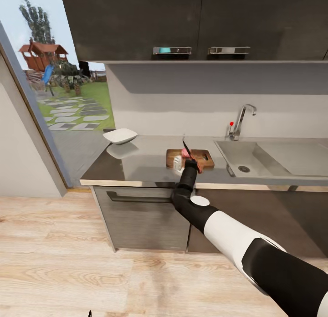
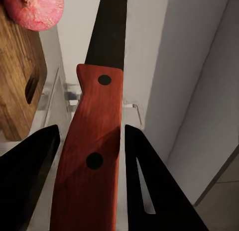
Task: In the kitchen, take the Vidalia onion out of the sink, dice it on the chopping board with the paring knife, put the diced onion into the bowl on the countertop, then place both the paring knife and the chopping board into the sink.
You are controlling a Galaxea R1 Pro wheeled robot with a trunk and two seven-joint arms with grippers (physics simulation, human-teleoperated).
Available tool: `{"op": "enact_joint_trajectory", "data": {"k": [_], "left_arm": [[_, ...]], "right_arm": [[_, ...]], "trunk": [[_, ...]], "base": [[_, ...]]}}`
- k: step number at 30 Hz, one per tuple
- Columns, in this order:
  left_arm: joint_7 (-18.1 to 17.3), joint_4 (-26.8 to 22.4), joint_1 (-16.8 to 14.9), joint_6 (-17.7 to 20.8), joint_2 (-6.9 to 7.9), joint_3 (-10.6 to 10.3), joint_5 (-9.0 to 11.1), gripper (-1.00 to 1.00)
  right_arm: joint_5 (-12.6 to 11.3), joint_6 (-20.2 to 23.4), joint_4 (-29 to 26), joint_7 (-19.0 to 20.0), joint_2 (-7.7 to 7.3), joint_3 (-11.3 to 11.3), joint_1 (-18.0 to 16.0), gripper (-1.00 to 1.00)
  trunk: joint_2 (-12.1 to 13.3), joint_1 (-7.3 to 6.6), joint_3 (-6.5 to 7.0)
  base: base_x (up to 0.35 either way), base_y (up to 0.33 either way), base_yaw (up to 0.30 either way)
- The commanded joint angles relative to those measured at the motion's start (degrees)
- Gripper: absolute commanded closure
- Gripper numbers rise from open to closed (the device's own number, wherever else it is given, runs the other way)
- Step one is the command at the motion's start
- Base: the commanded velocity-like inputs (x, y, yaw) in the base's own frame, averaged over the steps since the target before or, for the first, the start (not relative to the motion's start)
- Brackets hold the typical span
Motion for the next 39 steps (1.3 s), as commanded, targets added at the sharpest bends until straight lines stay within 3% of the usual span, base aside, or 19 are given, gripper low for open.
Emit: {"op": "enact_joint_trajectory", "data": {"k": [1, 19, 21, 39], "left_arm": [[-0.12, 0.2, -0.09, -0.29, 0.0, -0.08, 0.28, -1.0], [-0.1, 0.2, -0.09, -0.29, 0.0, -0.07, 0.28, -1.0], [-0.11, 0.2, -0.09, -0.29, 0.0, -0.08, 0.28, -1.0], [-0.14, 0.2, -0.09, -0.29, 0.0, -0.08, 0.28, -1.0]], "right_arm": [[-0.13, 0.07, 0.07, -0.25, 0.0, 0.32, 0.11, 1.0], [0.26, -1.05, -0.01, -0.46, 0.0, 0.25, 1.12, 1.0], [0.23, -1.03, -0.05, -2.03, 0.0, 0.24, 1.12, 1.0], [-0.03, -1.02, -0.02, -3.85, 0.0, 0.21, 1.12, 1.0]], "trunk": [[-0.04, 0.0, -0.05], [-0.04, 0.0, -0.05], [-0.04, 0.0, -0.05], [-0.04, 0.0, -0.05]], "base": [[0.0, 0.0, 0.0], [0.0, 0.0, 0.0], [0.079, 0.0, 0.0], [0.276, 0.0, 0.0]]}}
